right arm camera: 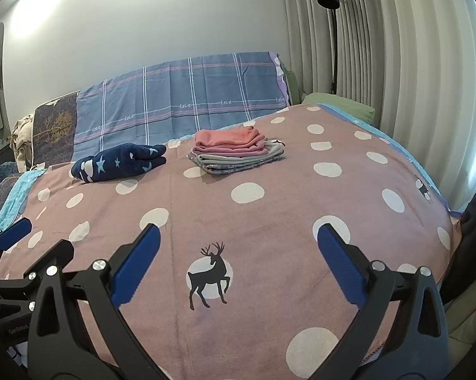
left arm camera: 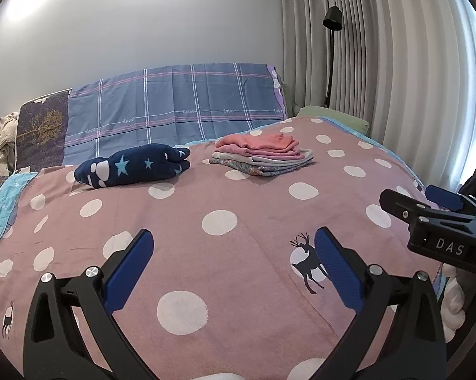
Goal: Fold small clothes
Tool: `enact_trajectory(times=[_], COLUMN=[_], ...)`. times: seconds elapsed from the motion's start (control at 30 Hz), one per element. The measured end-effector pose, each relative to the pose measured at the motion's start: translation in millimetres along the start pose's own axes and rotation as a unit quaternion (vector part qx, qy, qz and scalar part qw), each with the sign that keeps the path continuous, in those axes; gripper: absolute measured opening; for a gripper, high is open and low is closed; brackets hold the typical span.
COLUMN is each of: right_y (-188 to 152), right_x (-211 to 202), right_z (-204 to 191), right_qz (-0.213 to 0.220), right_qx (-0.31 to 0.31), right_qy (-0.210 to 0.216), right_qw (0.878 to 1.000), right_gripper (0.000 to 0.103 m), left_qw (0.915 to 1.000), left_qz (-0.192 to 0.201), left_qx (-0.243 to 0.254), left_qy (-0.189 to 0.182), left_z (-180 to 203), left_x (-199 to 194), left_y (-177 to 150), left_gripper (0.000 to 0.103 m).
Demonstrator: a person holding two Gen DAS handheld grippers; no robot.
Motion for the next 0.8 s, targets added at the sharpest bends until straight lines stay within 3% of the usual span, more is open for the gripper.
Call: enact_trajectory(times=[0.8], right_y=[-8], right_x=[11], right_z=[-1], right_qz=[-0.014], right_qx=[-0.004], right_qy=[0.002], right_qw=[1.0], right_gripper=[0.101], left_qw=[0.9999], left_qz=[-0.015], left_qx=[0.006], left_qy=[-0.004], left_z=[5], left_x=[9], left_y=[-6], left_gripper=[0.102])
Point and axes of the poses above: each gripper's, at about its wrist camera, not at the fingertips, and x roughly the way its jaws point, z to its right, y to its top, the point moved 6 cm from there along x, roughly the way its jaws point, and after that the axes turned 12 degrees about -z, right-handed, at the moved point
